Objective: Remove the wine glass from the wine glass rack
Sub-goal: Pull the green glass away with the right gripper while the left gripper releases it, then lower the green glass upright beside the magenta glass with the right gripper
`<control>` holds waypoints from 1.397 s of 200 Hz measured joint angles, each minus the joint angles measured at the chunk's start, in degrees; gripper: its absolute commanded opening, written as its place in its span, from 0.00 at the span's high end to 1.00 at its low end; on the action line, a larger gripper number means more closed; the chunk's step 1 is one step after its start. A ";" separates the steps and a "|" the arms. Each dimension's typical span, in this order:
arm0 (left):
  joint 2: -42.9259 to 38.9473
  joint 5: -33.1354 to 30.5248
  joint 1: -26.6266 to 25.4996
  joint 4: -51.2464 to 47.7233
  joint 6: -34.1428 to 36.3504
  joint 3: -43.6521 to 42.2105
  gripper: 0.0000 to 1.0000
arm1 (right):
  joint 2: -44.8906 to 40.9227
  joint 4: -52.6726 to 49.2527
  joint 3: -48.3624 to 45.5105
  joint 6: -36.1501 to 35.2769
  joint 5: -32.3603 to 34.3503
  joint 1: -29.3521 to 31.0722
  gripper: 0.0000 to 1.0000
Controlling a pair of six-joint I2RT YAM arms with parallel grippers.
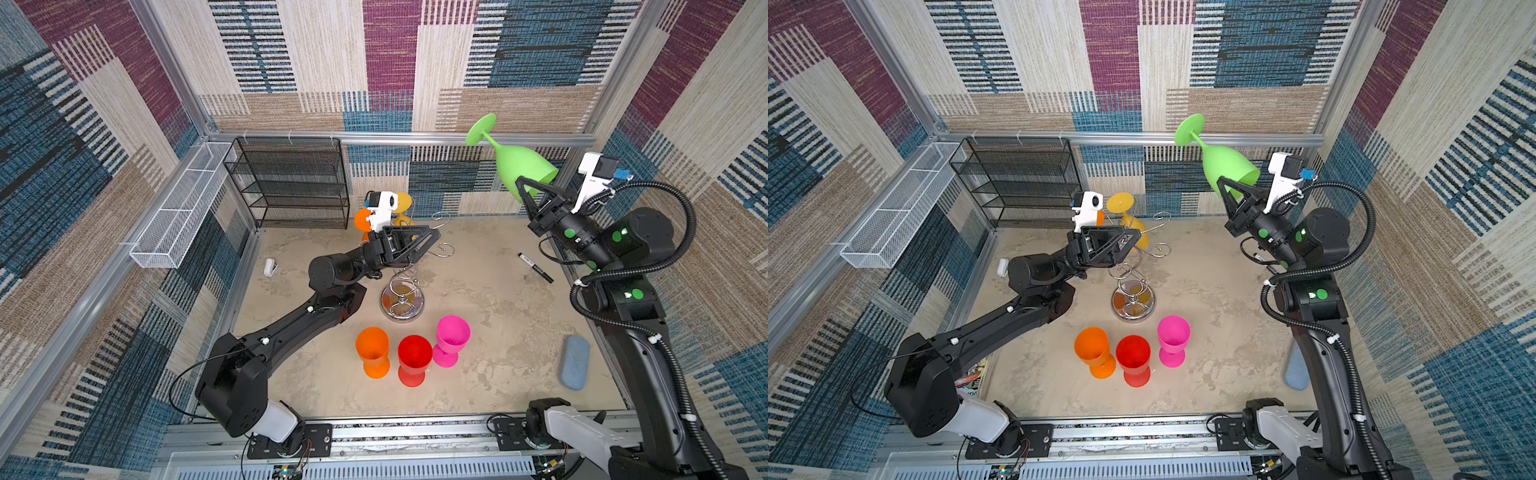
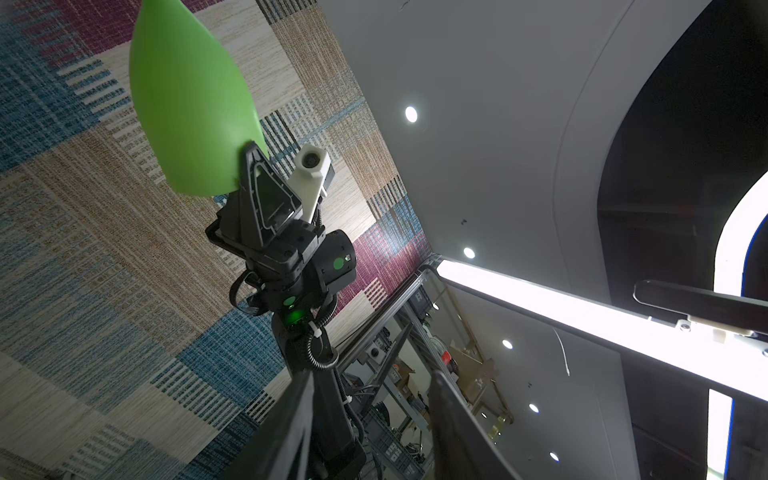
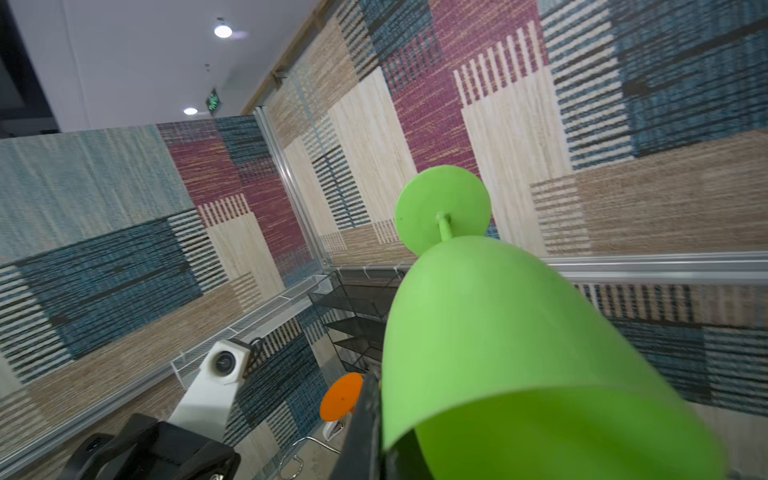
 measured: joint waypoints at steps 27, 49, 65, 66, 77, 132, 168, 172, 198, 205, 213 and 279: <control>-2.10 2.86 0.09 -4.98 4.72 0.07 0.51 | 2.58 -14.03 5.16 -4.44 7.89 -0.02 1.00; -7.15 4.94 0.20 -16.31 13.77 -0.04 0.50 | 4.24 -22.67 5.44 -7.08 12.28 -0.07 1.00; -11.78 5.27 0.20 -28.30 23.02 0.35 0.49 | 6.05 -27.32 4.59 -8.63 13.86 -0.11 1.00; -12.00 5.29 0.20 -28.96 23.50 0.42 0.49 | 6.14 -27.50 4.52 -8.74 13.94 -0.11 1.00; -14.67 5.20 0.20 -37.33 29.75 1.22 0.49 | 7.19 -30.05 3.10 -9.66 14.14 -0.11 1.00; -22.60 3.61 0.48 -62.73 49.29 3.23 0.49 | 11.65 -36.98 -4.17 -12.66 9.18 0.07 1.00; -24.09 3.17 0.70 -67.21 52.59 1.81 0.49 | 14.12 -40.52 -6.27 -14.38 8.17 4.42 1.00; -24.17 3.19 0.72 -67.49 52.63 1.73 0.49 | 14.43 -40.81 -6.40 -14.67 8.39 5.27 1.00; -24.72 3.17 0.96 -68.54 53.51 1.18 0.49 | 16.48 -43.19 -7.63 -15.56 9.03 10.58 1.00; -24.87 3.19 1.07 -68.94 53.59 1.07 0.49 | 16.90 -43.80 -8.02 -15.67 9.22 11.52 1.00; -24.98 3.19 1.09 -69.02 53.64 1.01 0.49 | 17.40 -44.46 -8.48 -16.04 9.84 12.37 1.00; -26.58 2.91 1.77 -69.40 53.86 -0.83 0.50 | 18.27 -49.88 -10.97 -17.25 13.11 16.11 1.00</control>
